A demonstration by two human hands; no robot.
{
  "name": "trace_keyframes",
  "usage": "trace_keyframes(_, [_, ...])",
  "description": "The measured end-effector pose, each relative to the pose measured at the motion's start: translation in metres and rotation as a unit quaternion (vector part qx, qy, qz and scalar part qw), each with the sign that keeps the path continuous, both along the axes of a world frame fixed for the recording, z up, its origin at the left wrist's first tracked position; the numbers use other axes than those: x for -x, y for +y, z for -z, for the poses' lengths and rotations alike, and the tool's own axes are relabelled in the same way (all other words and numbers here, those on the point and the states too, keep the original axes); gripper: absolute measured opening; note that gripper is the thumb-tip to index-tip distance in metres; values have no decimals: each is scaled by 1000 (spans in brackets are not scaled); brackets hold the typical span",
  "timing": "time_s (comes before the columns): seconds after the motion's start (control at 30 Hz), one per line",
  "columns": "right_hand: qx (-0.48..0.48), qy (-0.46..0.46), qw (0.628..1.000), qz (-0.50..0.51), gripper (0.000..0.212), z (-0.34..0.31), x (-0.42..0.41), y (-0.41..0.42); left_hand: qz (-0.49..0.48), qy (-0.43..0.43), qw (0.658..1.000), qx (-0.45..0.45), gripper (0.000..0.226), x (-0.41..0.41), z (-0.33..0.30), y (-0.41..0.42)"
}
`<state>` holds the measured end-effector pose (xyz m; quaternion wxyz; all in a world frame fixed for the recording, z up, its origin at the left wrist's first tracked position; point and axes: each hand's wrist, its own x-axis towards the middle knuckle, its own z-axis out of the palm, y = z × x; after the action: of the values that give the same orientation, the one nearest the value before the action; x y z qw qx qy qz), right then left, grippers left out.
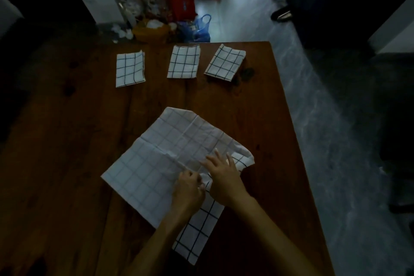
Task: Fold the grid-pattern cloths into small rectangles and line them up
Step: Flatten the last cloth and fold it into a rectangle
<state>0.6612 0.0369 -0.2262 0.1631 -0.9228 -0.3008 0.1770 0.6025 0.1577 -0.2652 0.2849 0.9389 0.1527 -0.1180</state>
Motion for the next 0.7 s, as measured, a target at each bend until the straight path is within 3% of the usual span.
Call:
trace_keyframes(0.17, [63,5,997,-54,47,-7,-19,7,26,-20,999,10,9,-7,-16,11])
trace_keyframes(0.33, [36,-16,999,-5,19,-38,-24,14,24,26,993,115,12,0,-45,27])
trace_keyframes(0.4, [8,-38,999,17,16,-50,-23,15,17,22,995,98,4,7,-54,37])
trace_keyframes(0.47, [2,-43,999,29,13,-63,-23,13,-18,0,998,68,14,13,-64,50])
trace_keyframes(0.53, [18,-36,999,32,14,-76,-20,11,-36,-24,998,46,9,19,-79,66])
trace_keyframes(0.63, [55,-54,997,32,17,-96,-10,16,-8,-58,998,-19,19,25,-111,93])
trace_keyframes(0.7, [30,-86,994,58,16,-113,-5,24,19,-97,994,-54,20,26,-139,112])
